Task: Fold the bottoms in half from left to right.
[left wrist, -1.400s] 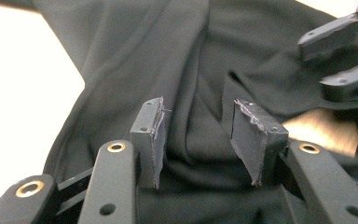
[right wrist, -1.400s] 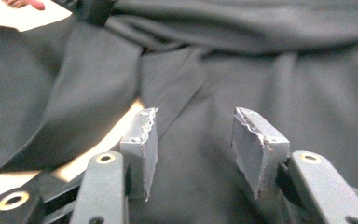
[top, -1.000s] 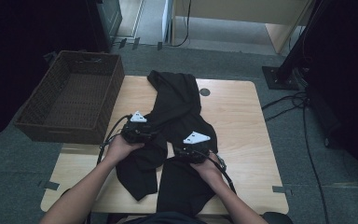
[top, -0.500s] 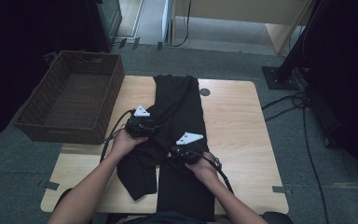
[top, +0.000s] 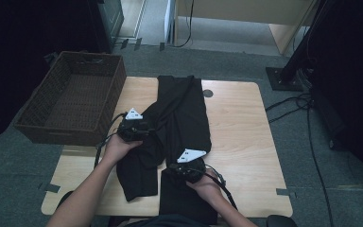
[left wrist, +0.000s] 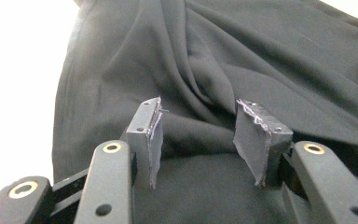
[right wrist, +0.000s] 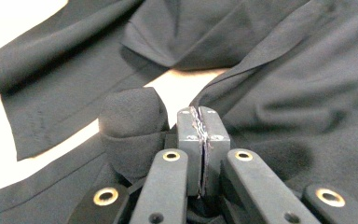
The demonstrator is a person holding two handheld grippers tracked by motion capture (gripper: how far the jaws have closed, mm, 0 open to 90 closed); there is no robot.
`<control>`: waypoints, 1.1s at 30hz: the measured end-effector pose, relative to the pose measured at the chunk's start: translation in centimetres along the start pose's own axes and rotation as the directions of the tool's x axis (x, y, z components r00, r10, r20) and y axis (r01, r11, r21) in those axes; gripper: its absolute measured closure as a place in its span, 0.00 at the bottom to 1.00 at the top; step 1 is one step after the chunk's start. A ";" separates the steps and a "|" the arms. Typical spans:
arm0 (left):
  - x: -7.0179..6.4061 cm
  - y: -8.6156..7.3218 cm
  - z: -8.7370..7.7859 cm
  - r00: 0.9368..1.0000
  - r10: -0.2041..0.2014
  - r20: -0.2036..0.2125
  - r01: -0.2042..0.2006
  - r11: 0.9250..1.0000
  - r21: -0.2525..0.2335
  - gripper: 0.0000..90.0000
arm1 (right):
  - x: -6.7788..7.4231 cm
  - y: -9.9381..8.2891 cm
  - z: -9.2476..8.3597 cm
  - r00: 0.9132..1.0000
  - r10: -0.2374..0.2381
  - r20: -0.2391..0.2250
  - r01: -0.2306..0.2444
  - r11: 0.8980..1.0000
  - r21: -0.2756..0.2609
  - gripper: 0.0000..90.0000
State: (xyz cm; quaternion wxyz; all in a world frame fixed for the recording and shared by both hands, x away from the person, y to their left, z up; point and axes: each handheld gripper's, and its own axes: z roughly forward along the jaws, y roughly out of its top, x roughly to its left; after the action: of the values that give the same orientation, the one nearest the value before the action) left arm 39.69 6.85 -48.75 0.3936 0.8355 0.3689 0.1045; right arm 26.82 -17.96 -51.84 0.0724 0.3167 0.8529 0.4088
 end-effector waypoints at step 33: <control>1.6 1.4 1.7 0.999 -0.024 -0.027 0.024 1.000 -0.003 0.52 | -1.9 0.0 0.0 0.997 0.044 0.066 -0.042 0.999 -0.034 0.98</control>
State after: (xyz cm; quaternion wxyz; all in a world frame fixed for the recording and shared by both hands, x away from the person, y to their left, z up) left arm 42.31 6.44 -49.04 0.3909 0.8289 0.3843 0.1117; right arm 28.33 -19.07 -52.07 0.0971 0.3473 0.8361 0.4134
